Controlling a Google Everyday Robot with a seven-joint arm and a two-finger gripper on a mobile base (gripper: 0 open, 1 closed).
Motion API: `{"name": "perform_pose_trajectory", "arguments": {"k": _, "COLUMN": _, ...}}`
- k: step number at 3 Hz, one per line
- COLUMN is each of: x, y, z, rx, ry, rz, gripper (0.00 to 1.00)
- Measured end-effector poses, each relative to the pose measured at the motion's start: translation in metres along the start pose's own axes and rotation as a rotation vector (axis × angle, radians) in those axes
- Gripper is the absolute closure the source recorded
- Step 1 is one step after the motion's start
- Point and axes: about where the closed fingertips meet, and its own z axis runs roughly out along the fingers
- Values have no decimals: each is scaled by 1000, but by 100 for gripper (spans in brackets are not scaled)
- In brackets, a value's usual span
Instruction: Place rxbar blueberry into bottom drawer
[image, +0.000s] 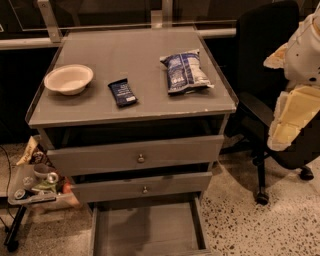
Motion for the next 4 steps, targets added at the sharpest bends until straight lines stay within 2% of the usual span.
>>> {"name": "perform_pose_trajectory", "arguments": {"k": 1, "x": 0, "y": 0, "z": 0, "rx": 0, "ry": 0, "rz": 0, "gripper": 0}}
{"name": "perform_pose_trajectory", "arguments": {"k": 2, "x": -10, "y": -6, "z": -1, "rx": 13, "ry": -11, "rz": -25, "gripper": 0}}
{"name": "perform_pose_trajectory", "arguments": {"k": 4, "x": -85, "y": -51, "z": 20, "rx": -33, "ry": -76, "rz": -196, "gripper": 0}}
